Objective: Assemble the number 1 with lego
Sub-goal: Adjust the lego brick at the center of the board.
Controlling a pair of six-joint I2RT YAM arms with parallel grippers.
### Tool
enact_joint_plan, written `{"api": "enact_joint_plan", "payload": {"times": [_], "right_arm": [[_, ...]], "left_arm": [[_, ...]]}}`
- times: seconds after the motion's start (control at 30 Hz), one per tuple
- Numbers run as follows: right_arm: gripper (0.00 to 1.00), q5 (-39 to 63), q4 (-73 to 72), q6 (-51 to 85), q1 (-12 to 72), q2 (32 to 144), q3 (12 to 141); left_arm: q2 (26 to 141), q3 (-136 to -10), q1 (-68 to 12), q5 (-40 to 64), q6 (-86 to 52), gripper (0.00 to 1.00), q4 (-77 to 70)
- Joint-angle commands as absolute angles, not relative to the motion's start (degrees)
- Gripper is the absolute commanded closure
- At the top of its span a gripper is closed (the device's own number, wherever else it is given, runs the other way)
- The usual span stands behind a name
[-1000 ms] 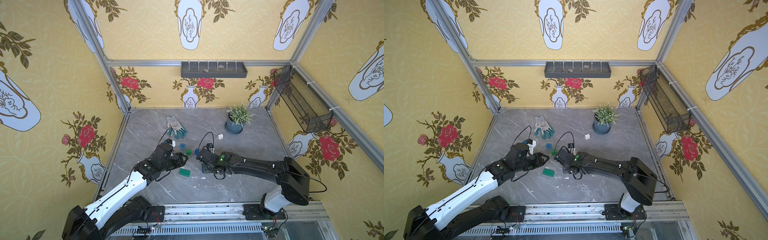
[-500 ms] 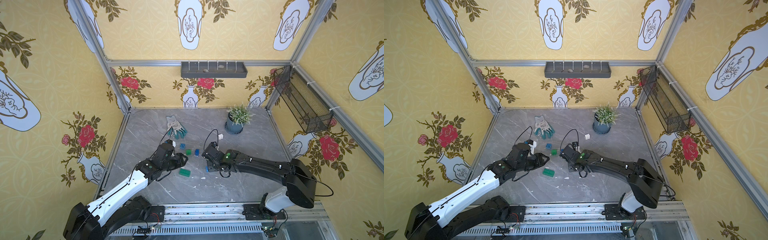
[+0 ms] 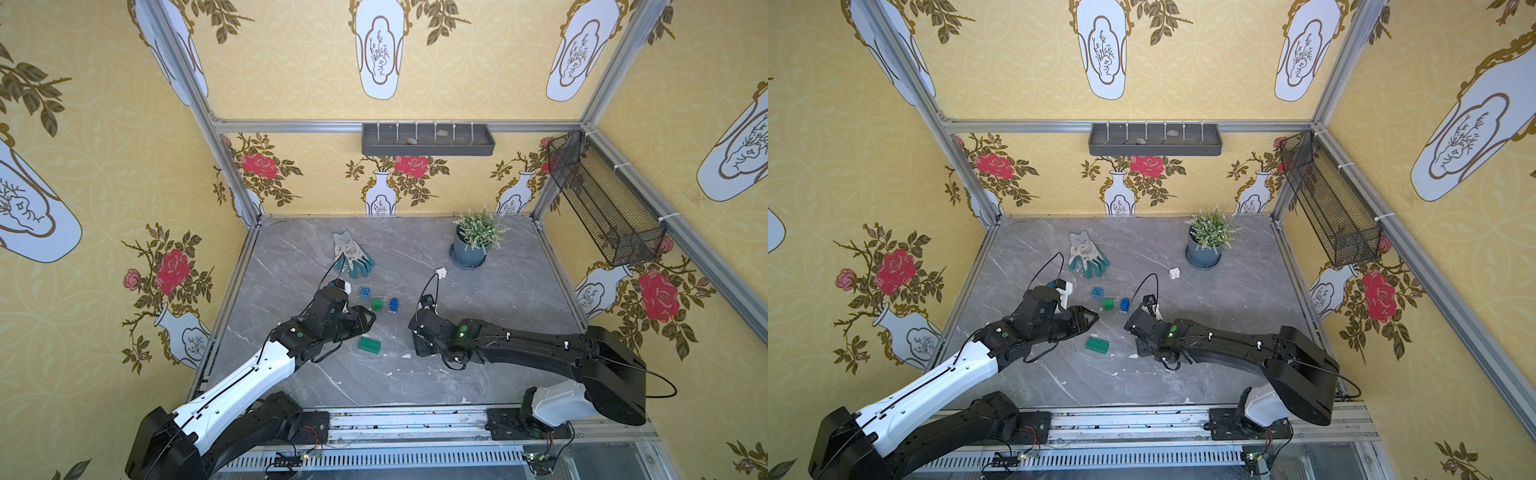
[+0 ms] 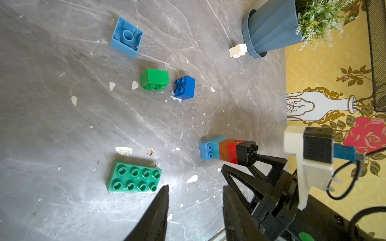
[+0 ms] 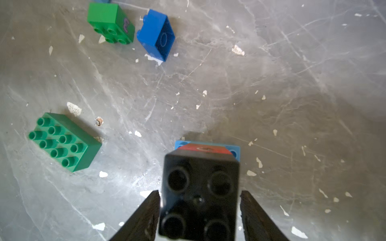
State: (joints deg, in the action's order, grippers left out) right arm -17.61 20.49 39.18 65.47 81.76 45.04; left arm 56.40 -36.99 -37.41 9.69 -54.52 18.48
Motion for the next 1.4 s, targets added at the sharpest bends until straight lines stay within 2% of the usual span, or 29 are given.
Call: {"api": "enact_joint_plan", "payload": {"times": [0.0, 0.5, 1.37], "right_arm": [[0.39, -21.89, 12.29, 37.62, 66.16, 79.78, 41.75], [0.46, -26.87, -10.67, 33.42, 67.5, 79.62, 31.33], [0.68, -25.81, -7.81, 32.97, 66.8, 81.45, 32.65]], "left_arm": [[56.43, -36.48, -37.35, 9.51, -54.42, 0.56, 17.56], [56.6, -35.86, -37.35, 9.23, -54.5, 0.56, 16.92], [56.95, -35.33, -37.35, 8.55, -55.17, 0.56, 15.57]]}}
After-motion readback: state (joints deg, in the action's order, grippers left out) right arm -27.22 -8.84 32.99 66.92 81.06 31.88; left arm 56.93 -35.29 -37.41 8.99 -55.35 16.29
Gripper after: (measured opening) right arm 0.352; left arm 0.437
